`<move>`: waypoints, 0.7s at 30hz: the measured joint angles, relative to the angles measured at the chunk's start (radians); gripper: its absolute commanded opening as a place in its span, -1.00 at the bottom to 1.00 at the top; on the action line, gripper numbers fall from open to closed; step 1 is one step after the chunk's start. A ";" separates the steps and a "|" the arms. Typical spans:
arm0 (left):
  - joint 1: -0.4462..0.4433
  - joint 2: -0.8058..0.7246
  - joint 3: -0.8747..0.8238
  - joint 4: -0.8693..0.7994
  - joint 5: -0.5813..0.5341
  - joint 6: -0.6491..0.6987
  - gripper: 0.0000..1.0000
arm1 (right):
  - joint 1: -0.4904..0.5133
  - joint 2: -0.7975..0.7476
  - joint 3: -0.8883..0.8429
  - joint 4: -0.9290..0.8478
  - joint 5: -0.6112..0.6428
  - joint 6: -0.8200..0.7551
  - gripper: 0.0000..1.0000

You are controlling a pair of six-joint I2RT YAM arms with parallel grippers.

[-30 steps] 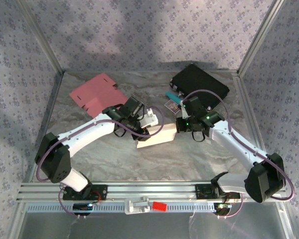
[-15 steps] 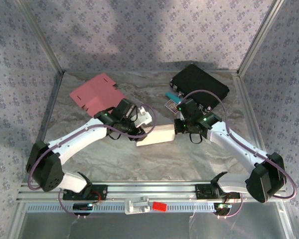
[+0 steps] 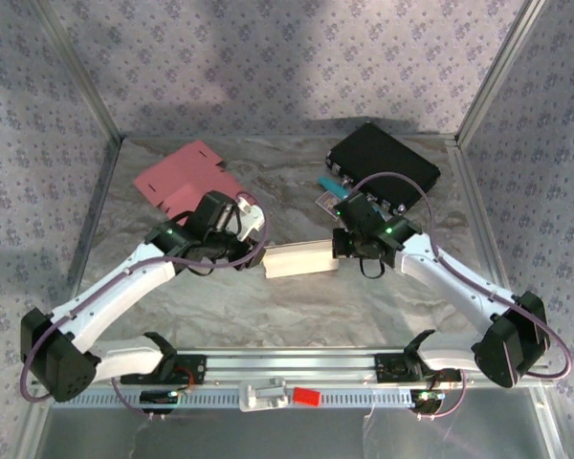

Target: Fold the paper box

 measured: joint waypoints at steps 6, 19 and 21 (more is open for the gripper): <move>0.000 0.117 0.085 -0.111 0.002 -0.022 -0.18 | 0.000 0.006 0.001 -0.002 0.000 0.007 -1.00; 0.000 0.201 0.143 -0.146 -0.030 -0.058 -0.10 | 0.000 0.010 0.001 -0.005 0.000 0.008 -1.00; 0.000 0.201 0.153 -0.151 -0.043 -0.059 -0.09 | 0.000 0.010 0.001 -0.005 -0.001 0.008 -1.00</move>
